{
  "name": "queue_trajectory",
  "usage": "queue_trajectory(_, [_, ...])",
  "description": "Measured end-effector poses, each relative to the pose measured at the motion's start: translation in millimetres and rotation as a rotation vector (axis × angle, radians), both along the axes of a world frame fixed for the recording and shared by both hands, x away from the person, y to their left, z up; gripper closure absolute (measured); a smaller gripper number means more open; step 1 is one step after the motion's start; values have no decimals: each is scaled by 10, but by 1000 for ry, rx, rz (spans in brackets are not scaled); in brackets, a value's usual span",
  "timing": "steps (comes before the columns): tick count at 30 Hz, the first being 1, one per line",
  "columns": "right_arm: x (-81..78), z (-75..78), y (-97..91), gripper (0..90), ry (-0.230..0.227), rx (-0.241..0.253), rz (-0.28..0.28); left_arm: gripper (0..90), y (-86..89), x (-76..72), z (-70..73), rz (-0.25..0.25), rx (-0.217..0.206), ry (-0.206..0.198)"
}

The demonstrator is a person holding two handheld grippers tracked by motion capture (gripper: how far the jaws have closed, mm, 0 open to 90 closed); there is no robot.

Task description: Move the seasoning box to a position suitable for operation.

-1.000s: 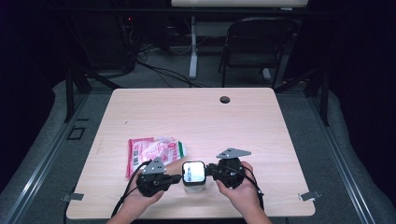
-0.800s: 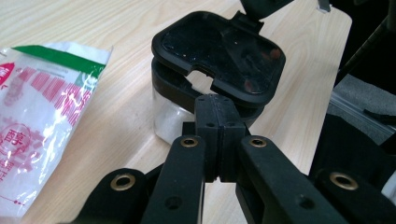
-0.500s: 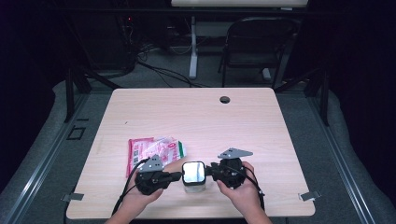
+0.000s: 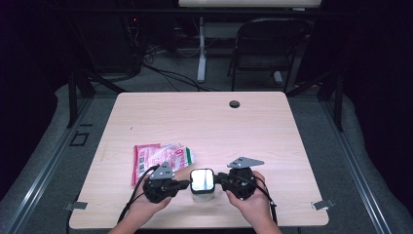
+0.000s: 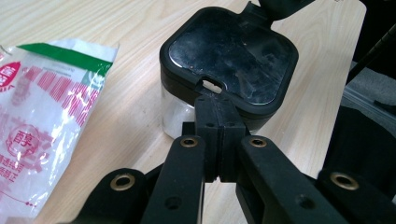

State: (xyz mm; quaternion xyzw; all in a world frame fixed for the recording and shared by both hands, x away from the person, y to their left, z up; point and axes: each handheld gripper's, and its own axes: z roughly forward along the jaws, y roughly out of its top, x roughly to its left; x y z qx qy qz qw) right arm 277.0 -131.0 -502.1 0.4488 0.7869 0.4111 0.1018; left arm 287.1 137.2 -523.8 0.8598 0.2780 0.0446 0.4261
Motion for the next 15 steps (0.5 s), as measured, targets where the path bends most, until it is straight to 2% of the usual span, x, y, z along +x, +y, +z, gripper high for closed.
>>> queue_trajectory(4, [0,3,1,799,8,2,-1,900,1,-9,-25,-12,9,12])
queue_trajectory(9, [5,3,-3,799,11,5,1,900,2,-21,-28,-7,14,5])
queue_trajectory(10, [7,0,-3,799,8,6,0,900,5,-19,-33,-17,-3,13])
queue_trajectory(15, [6,0,-12,799,9,5,1,900,11,-24,-22,-18,-10,17])
